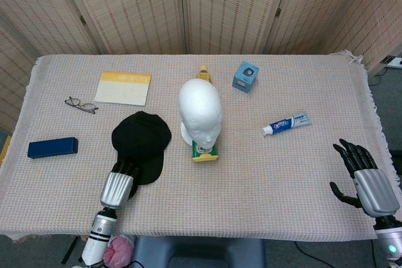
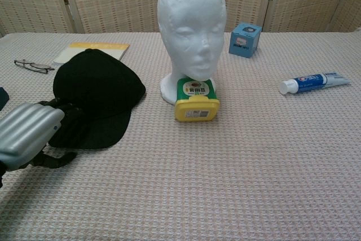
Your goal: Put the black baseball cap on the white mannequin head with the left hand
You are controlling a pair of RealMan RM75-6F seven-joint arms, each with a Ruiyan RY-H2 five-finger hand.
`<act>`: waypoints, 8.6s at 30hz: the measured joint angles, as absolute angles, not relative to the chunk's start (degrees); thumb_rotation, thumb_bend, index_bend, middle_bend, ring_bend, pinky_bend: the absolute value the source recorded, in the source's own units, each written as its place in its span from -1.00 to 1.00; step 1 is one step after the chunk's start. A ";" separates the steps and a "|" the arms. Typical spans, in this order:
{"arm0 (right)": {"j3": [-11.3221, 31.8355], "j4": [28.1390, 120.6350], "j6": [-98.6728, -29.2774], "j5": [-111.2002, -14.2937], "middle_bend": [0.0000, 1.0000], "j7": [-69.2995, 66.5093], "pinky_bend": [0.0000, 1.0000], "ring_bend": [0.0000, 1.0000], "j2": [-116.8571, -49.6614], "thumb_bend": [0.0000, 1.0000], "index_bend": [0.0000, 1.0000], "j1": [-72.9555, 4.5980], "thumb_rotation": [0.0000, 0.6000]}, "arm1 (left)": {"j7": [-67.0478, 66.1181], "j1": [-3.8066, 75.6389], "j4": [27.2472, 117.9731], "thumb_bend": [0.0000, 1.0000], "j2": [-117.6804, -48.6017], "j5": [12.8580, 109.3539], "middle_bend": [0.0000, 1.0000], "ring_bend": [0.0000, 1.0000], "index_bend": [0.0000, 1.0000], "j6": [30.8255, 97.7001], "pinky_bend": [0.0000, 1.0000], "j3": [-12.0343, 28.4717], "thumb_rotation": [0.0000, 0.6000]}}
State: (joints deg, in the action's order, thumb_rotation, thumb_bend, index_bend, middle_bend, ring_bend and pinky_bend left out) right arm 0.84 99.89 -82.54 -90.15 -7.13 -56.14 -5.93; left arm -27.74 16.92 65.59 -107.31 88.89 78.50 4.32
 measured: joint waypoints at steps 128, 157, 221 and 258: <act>1.51 100.82 -80.76 -88.70 -1.00 -2.78 -1.00 -1.00 -58.03 -0.41 -1.00 -6.63 1.00 | -38.17 31.88 76.46 -0.02 -83.68 98.62 0.38 0.15 0.34 100.75 0.29 20.34 1.00; 3.55 99.80 -80.48 -84.84 -1.00 -5.89 -1.00 -1.00 -56.91 -0.41 -1.00 -6.79 1.00 | -39.55 47.27 76.26 -0.02 -86.00 90.98 0.38 0.15 0.34 85.94 0.29 26.26 1.00; 1.37 99.10 -84.37 -92.07 -1.00 -16.86 -1.00 -1.00 -52.50 -0.41 -1.00 -5.40 1.00 | -62.07 51.40 87.00 -0.02 -103.57 91.77 0.41 0.15 0.35 85.14 0.31 14.34 1.00; 1.35 98.94 -84.37 -91.83 -1.00 -16.61 -1.00 -1.00 -52.64 -0.41 -1.00 -5.52 1.00 | -67.07 44.13 88.50 -0.50 -106.39 89.50 -0.20 -0.38 -0.51 82.84 0.11 12.64 1.00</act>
State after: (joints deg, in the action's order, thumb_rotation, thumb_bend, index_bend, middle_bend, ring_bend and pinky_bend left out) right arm 1.35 98.94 -84.37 -91.83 -16.61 -52.64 -5.52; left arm -67.07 44.13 88.50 -106.39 89.50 82.84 12.64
